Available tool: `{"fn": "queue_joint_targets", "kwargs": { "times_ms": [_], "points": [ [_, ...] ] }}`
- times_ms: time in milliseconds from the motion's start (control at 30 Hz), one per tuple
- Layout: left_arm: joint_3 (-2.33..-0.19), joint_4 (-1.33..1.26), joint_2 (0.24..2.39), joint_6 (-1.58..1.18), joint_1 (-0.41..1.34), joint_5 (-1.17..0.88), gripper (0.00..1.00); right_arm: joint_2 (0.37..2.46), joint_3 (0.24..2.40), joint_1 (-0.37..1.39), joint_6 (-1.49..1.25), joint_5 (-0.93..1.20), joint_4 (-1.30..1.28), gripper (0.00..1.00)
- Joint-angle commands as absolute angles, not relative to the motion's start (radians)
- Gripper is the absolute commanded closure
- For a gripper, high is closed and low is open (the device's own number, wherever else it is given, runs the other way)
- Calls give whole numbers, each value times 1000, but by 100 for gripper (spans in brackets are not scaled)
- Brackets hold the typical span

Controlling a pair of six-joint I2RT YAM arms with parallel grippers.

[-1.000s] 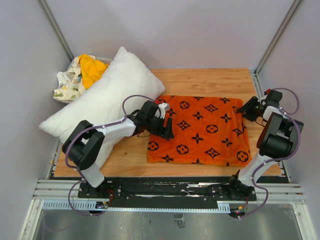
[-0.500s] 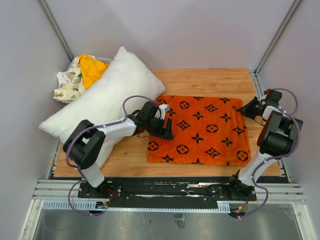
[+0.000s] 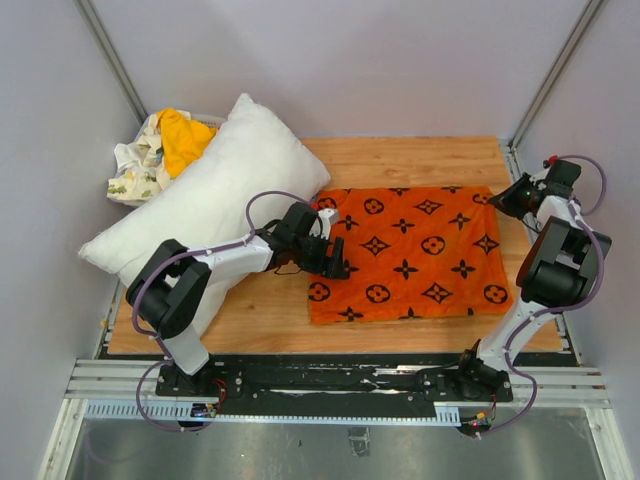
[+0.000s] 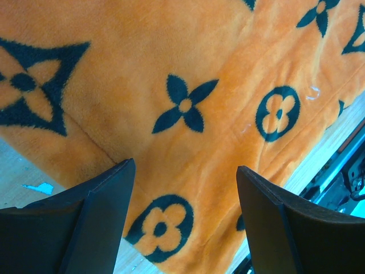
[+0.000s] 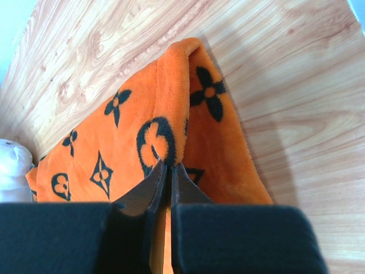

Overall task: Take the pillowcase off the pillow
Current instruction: Fold the pillowcase at the center of the board.

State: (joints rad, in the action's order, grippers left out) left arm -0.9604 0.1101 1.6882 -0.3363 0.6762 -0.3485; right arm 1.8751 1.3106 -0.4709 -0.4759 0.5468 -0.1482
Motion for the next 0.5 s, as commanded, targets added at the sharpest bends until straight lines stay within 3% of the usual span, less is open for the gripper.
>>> {"fn": "queue_joint_targets", "kwargs": {
  "times_ms": [0, 267, 467],
  "points": [
    [-989, 118, 1695, -319, 677, -341, 23, 1924, 1387, -500, -467, 511, -170, 97],
    [-989, 119, 1701, -321, 676, -338, 23, 1894, 1431, -496, -463, 469, -183, 96],
    [-993, 107, 1704, -324, 677, -349, 22, 2097, 1510, -502, -471, 486, -223, 98]
  ]
}}
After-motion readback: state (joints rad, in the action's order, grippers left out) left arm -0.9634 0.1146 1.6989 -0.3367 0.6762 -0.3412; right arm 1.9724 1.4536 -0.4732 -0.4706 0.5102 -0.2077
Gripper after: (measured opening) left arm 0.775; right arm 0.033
